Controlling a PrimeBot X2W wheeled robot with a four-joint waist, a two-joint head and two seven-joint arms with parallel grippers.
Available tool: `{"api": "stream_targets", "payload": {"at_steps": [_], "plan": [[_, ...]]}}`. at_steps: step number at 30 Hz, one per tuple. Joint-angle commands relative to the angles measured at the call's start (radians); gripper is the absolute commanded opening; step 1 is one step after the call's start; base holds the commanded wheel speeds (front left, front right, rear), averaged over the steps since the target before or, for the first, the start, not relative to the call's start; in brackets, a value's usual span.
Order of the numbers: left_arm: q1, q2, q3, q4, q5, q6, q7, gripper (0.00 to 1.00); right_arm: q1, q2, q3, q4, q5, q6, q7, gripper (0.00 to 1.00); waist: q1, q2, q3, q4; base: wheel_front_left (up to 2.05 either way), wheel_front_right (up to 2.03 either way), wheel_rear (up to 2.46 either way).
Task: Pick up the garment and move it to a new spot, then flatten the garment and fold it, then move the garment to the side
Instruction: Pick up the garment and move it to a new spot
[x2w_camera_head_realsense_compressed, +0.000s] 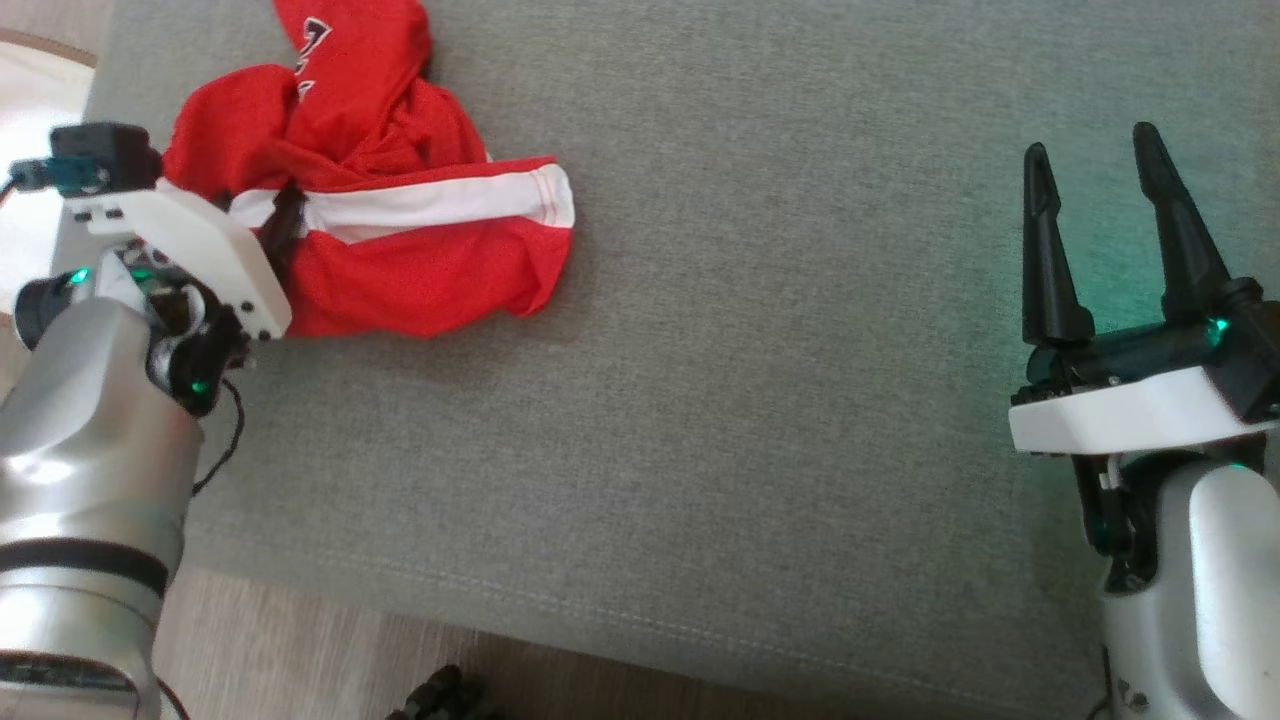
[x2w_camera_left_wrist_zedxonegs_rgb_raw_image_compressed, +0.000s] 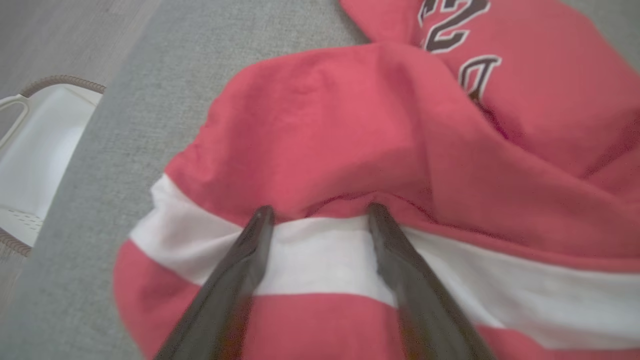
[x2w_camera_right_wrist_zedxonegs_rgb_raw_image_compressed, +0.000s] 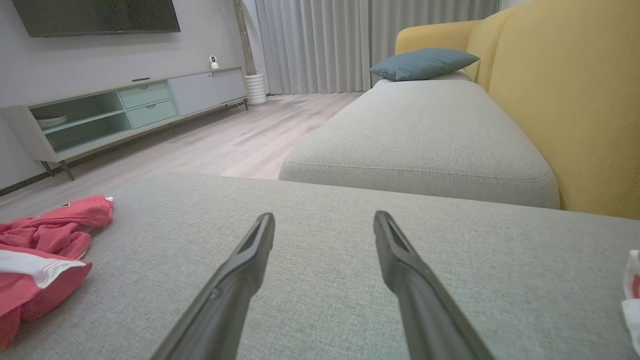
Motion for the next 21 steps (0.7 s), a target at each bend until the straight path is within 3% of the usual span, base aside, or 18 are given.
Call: {"api": "stream_targets", "payload": {"at_steps": [1, 2, 3, 10, 21], "plan": [[-0.022, 0.049, 0.013, -0.001, -0.013, 0.001, 0.006, 0.83, -0.010, -0.001, 0.028, -0.041, -0.006, -0.001, 0.003, 1.00, -0.0001, 0.0000, 0.000, -0.009, 0.00, 0.00, 0.00], [-0.023, 0.049, 0.002, 0.006, -0.024, 0.001, 0.005, 0.32, -0.010, -0.001, 0.027, -0.041, -0.004, -0.001, 0.002, 1.00, -0.0001, 0.0000, -0.002, -0.014, 0.00, 0.00, 0.00], [-0.023, 0.049, -0.009, 0.007, -0.035, 0.001, -0.001, 0.00, -0.010, -0.001, 0.027, -0.039, 0.001, -0.001, -0.001, 1.00, -0.0001, 0.0000, -0.006, -0.018, 0.00, 0.00, 0.00], [-0.011, 0.069, -0.050, -0.017, -0.114, 0.001, -0.109, 0.00, -0.004, -0.001, 0.038, 0.006, 0.036, -0.001, -0.034, 1.00, -0.0001, 0.0000, -0.056, -0.044, 0.00, 0.00, 0.00], [0.008, 0.074, -0.087, -0.191, -0.217, 0.001, -0.271, 0.00, 0.010, -0.001, 0.043, 0.093, 0.105, -0.001, -0.096, 1.00, -0.0001, 0.0000, -0.172, -0.085, 0.00, 0.00, 0.00]]}}
